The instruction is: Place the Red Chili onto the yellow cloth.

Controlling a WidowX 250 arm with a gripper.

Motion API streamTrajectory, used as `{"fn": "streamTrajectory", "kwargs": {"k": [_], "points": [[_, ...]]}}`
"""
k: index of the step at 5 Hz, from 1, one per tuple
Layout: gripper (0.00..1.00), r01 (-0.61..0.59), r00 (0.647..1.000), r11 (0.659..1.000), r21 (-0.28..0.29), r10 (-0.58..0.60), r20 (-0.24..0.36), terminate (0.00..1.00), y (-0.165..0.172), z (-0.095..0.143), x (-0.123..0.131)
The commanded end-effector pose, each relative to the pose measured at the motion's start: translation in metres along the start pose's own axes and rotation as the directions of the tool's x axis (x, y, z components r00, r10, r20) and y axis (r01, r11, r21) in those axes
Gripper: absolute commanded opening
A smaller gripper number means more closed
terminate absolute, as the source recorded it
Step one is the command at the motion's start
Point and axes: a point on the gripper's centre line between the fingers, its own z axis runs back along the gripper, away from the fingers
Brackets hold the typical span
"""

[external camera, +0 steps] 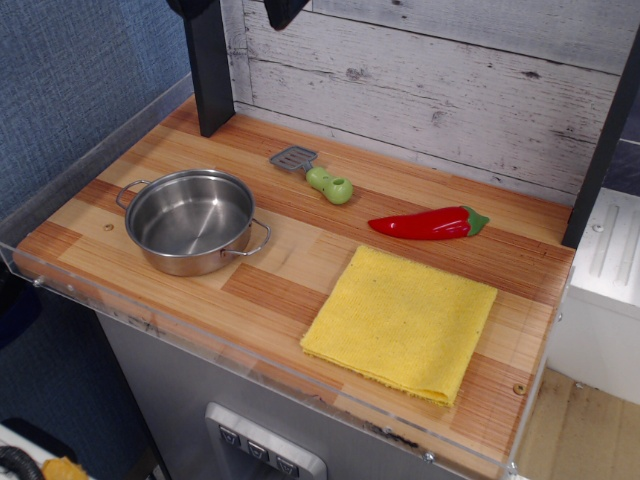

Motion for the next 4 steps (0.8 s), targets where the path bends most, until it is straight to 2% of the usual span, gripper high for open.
{"fn": "streamTrajectory", "kwargs": {"k": [1, 2, 3, 4], "points": [[1.0, 0.0, 1.0, 1.0, 0.0, 0.0, 0.0, 0.0, 0.0, 0.0, 0.0], [1.0, 0.198, 0.98, 0.979, 0.048, -0.198, -0.005, 0.0, 0.008, 0.003, 0.013], [1.0, 0.317, 0.948, 0.947, 0.055, -0.317, -0.011, 0.0, 0.013, 0.003, 0.023], [1.0, 0.512, 0.859, 0.857, 0.061, -0.511, -0.032, 0.0, 0.009, -0.001, 0.033]]}}
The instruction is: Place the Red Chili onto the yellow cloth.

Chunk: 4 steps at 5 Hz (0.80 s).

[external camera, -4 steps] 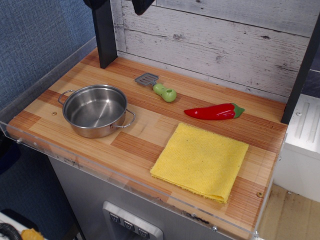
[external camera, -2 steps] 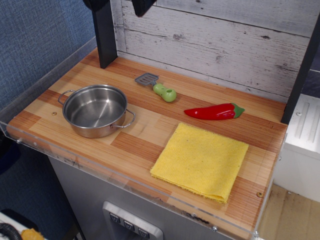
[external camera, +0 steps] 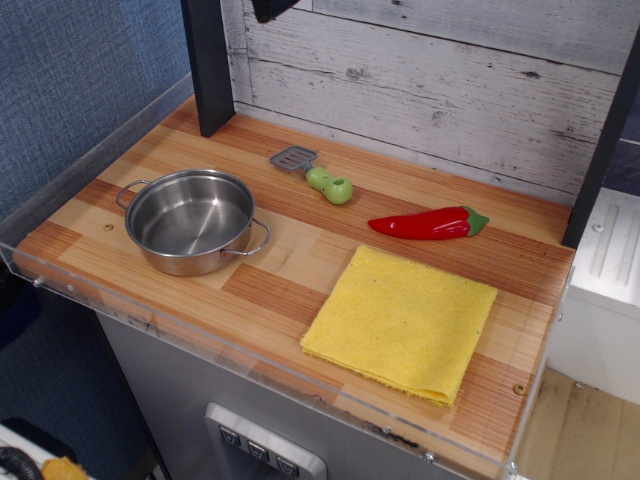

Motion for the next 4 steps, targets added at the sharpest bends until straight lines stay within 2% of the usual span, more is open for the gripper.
{"fn": "streamTrajectory", "kwargs": {"k": [1, 2, 3, 4], "points": [[1.0, 0.345, 0.938, 0.938, 0.031, -0.346, 0.027, 0.0, -0.01, -0.011, 0.023], [1.0, 0.475, 0.878, 0.88, 0.012, -0.475, 0.052, 0.0, -0.02, -0.026, 0.046], [1.0, 0.508, 0.859, 0.861, 0.01, -0.508, 0.067, 0.0, -0.025, -0.032, 0.061], [1.0, 0.542, 0.839, 0.841, -0.012, -0.54, 0.064, 0.0, -0.035, -0.056, 0.072]]}}
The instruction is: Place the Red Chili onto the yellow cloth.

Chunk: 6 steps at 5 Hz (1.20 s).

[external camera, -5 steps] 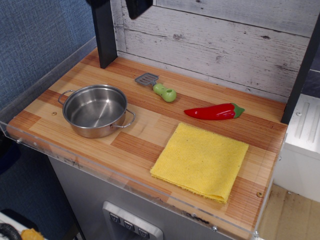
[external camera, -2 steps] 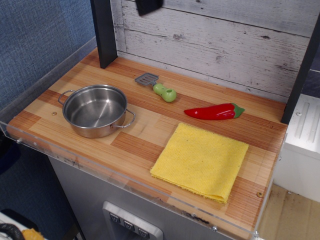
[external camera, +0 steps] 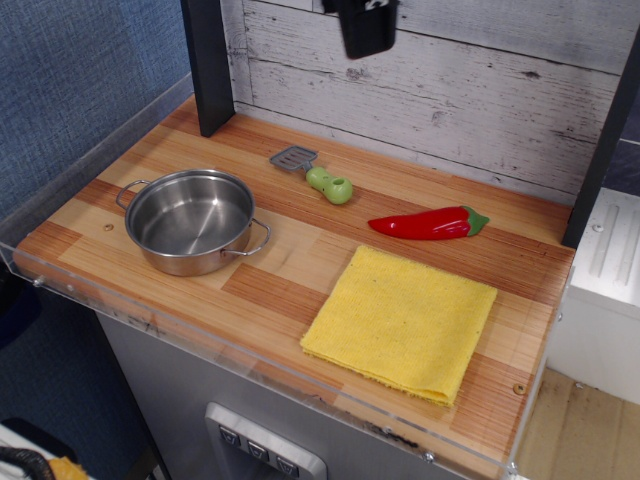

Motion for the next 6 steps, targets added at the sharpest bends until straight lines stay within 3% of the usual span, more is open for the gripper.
{"fn": "streamTrajectory", "kwargs": {"k": [1, 4, 6], "points": [[1.0, 0.084, 0.996, 0.996, -0.001, -0.084, 0.007, 0.0, -0.004, -0.031, 0.021], [1.0, 0.196, 0.981, 0.979, -0.058, -0.195, 0.022, 0.0, -0.008, -0.117, 0.014], [1.0, 0.227, 0.974, 0.973, -0.05, -0.226, 0.029, 0.0, -0.002, -0.152, 0.025]]}}
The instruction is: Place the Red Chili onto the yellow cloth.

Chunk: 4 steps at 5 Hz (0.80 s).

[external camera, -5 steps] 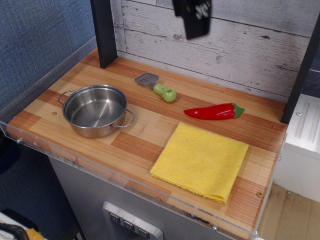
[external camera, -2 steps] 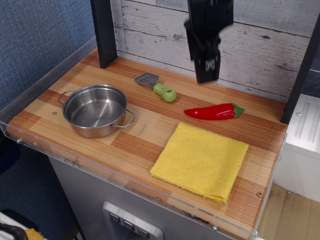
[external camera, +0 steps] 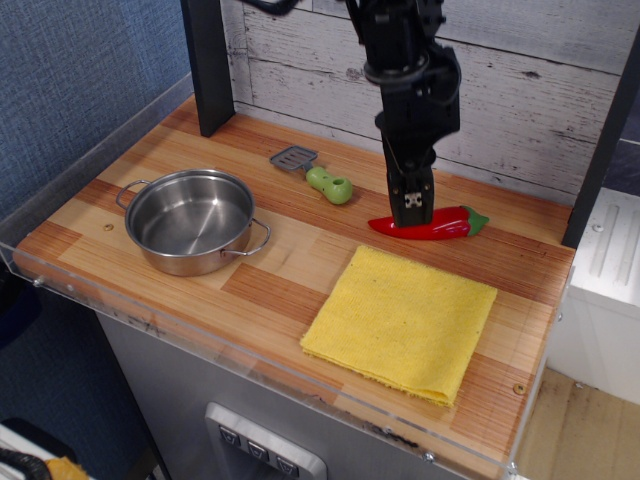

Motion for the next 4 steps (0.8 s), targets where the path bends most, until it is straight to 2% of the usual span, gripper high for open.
{"fn": "streamTrajectory", "kwargs": {"k": [1, 3, 4], "points": [[1.0, 0.041, 0.999, 0.998, 0.055, -0.043, 0.031, 0.0, 0.01, -0.019, 0.023], [1.0, 0.056, 0.998, 0.998, 0.037, -0.057, 0.029, 0.0, 0.004, -0.036, 0.031], [0.0, 0.062, 0.998, 0.997, 0.038, -0.063, 0.027, 0.0, 0.001, -0.038, 0.03]]}}
